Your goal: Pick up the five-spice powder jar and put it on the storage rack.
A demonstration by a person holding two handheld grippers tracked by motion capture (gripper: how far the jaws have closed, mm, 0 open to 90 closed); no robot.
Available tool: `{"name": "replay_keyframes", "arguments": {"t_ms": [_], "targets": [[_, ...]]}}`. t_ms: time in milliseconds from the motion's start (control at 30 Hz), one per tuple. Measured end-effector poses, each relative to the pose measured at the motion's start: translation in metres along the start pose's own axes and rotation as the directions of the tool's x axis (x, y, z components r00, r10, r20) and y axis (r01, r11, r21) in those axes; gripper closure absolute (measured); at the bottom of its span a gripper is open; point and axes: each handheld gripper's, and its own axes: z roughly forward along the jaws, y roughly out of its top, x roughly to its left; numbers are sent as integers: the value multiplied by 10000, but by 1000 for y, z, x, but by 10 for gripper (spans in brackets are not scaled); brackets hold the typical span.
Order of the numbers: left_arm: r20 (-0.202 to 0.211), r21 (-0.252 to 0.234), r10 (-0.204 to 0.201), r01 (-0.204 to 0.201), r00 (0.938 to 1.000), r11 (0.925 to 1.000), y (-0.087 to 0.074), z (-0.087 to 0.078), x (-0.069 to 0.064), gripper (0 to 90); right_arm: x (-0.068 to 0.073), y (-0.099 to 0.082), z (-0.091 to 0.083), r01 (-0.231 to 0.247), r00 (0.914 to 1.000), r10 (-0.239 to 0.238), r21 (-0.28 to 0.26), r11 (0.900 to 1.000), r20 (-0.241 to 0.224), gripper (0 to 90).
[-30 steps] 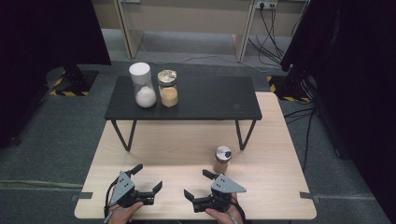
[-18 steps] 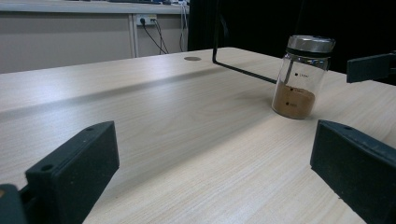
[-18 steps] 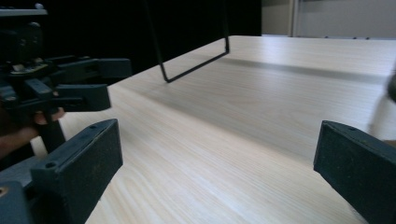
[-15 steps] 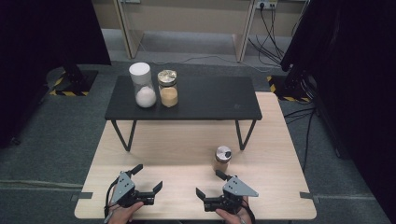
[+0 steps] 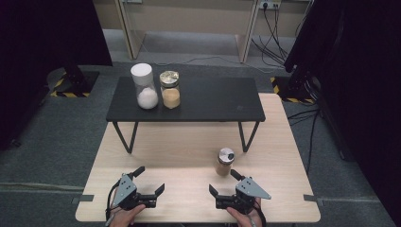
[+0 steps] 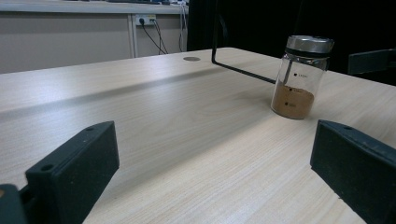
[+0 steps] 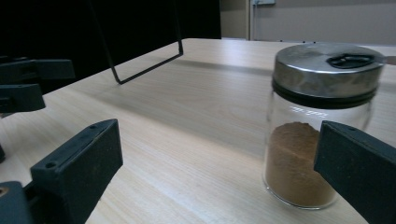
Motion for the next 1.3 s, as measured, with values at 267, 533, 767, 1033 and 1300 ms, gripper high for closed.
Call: {"name": "replay_keyframes", "arguments": {"t_ms": [267,533,767,1033,1300], "targets": [[33,8,3,-3,10000,10000,0,0,0,5,-9,-1,1,134,9987,-136,32,9999,491,16],[39,30,-11,11,10000,10000,0,1,0,5,-19,0,6,33,9966,-32,-17,10000,828,19],[35,27,-33,33,10000,10000,0,1,0,5,-32,3,11,-9,9929,17,-63,10000,1189,21],[31,1,-66,66,10000,10000,0,1,1,5,-40,5,22,19,9916,-14,-36,10000,1293,39],[42,5,-83,83,10000,10000,0,1,0,5,-43,6,29,76,9918,-83,61,10000,1276,59]]}}
